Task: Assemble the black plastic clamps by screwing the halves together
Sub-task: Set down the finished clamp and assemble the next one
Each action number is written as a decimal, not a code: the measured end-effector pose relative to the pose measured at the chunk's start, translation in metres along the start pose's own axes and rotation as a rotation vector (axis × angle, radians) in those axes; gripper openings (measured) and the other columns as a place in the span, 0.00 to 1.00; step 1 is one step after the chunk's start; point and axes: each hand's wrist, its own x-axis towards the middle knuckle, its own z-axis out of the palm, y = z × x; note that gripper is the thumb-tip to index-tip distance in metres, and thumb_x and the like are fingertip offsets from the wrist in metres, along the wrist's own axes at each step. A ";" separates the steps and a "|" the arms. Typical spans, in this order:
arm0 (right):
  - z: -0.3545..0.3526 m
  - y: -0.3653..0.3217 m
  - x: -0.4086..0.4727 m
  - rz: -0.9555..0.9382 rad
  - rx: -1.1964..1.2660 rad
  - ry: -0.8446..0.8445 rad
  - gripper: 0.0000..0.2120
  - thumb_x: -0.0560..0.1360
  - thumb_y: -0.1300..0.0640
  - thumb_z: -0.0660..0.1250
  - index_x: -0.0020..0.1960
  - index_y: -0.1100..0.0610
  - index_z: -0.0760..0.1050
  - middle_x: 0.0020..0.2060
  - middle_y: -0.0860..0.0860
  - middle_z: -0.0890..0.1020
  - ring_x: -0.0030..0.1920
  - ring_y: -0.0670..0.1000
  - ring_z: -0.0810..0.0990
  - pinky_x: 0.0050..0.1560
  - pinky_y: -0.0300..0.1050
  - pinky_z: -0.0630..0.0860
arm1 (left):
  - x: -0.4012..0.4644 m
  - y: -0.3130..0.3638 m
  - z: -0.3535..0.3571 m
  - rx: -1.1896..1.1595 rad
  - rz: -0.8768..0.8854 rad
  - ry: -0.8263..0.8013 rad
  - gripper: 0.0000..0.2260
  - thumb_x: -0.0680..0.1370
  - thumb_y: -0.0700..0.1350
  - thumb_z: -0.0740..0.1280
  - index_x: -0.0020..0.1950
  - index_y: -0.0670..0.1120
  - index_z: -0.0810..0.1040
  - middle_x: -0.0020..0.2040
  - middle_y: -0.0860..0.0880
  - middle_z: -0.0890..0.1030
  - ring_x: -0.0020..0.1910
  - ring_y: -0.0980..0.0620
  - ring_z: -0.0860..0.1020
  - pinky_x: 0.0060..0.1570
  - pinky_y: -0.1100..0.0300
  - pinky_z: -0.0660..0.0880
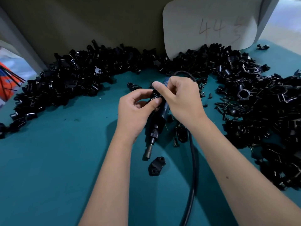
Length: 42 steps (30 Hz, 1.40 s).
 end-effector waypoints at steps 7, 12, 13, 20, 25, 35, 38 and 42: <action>-0.025 0.009 0.007 0.177 -0.031 -0.289 0.04 0.84 0.62 0.56 0.55 0.56 0.69 0.39 0.51 0.73 0.32 0.44 0.67 0.29 0.37 0.65 | 0.000 0.007 -0.004 -0.324 -0.181 0.157 0.02 0.79 0.40 0.74 0.50 0.46 0.83 0.46 0.46 0.88 0.42 0.48 0.86 0.47 0.58 0.81; -0.032 0.022 0.007 0.263 -0.058 -0.275 0.19 0.73 0.76 0.53 0.55 0.58 0.72 0.49 0.53 0.76 0.45 0.53 0.74 0.45 0.51 0.75 | -0.001 0.009 -0.005 -0.534 -0.315 0.183 0.07 0.78 0.40 0.74 0.54 0.41 0.81 0.47 0.43 0.86 0.42 0.49 0.86 0.45 0.62 0.81; -0.033 0.025 0.007 0.282 -0.025 -0.220 0.19 0.73 0.76 0.54 0.52 0.58 0.75 0.47 0.54 0.79 0.46 0.55 0.78 0.49 0.52 0.79 | -0.001 0.009 -0.005 -0.560 -0.326 0.177 0.09 0.77 0.39 0.75 0.55 0.39 0.81 0.48 0.42 0.86 0.43 0.49 0.85 0.45 0.63 0.81; -0.038 0.039 0.005 0.341 -0.063 -0.162 0.10 0.76 0.67 0.74 0.45 0.52 0.86 0.36 0.48 0.83 0.35 0.44 0.80 0.37 0.27 0.75 | -0.002 0.009 -0.001 -0.546 -0.312 0.162 0.17 0.66 0.39 0.79 0.52 0.40 0.81 0.52 0.37 0.86 0.41 0.51 0.84 0.43 0.65 0.81; -0.036 0.033 0.006 0.370 0.229 0.013 0.09 0.79 0.65 0.72 0.41 0.57 0.85 0.34 0.53 0.86 0.36 0.51 0.88 0.48 0.48 0.86 | -0.003 0.010 0.001 -0.562 -0.309 0.098 0.26 0.65 0.39 0.79 0.61 0.39 0.76 0.45 0.44 0.87 0.41 0.51 0.85 0.44 0.64 0.81; -0.020 0.009 0.000 0.187 0.656 0.069 0.02 0.74 0.61 0.79 0.43 0.56 0.87 0.34 0.51 0.84 0.32 0.47 0.79 0.34 0.38 0.76 | -0.005 0.010 0.003 -0.538 -0.319 -0.017 0.31 0.68 0.39 0.79 0.69 0.36 0.73 0.46 0.45 0.86 0.42 0.52 0.85 0.44 0.63 0.81; -0.017 0.009 -0.002 0.145 0.630 0.011 0.03 0.73 0.62 0.79 0.42 0.59 0.86 0.32 0.51 0.84 0.31 0.47 0.80 0.34 0.40 0.78 | -0.005 0.008 0.004 -0.523 -0.304 -0.047 0.21 0.68 0.39 0.79 0.59 0.40 0.79 0.44 0.46 0.86 0.41 0.52 0.85 0.44 0.64 0.81; -0.017 0.011 -0.003 0.075 0.492 -0.087 0.03 0.73 0.61 0.79 0.43 0.59 0.86 0.32 0.51 0.84 0.30 0.47 0.79 0.33 0.40 0.77 | -0.006 0.007 0.003 -0.502 -0.297 -0.066 0.16 0.68 0.39 0.79 0.54 0.42 0.82 0.43 0.46 0.86 0.40 0.52 0.85 0.43 0.63 0.82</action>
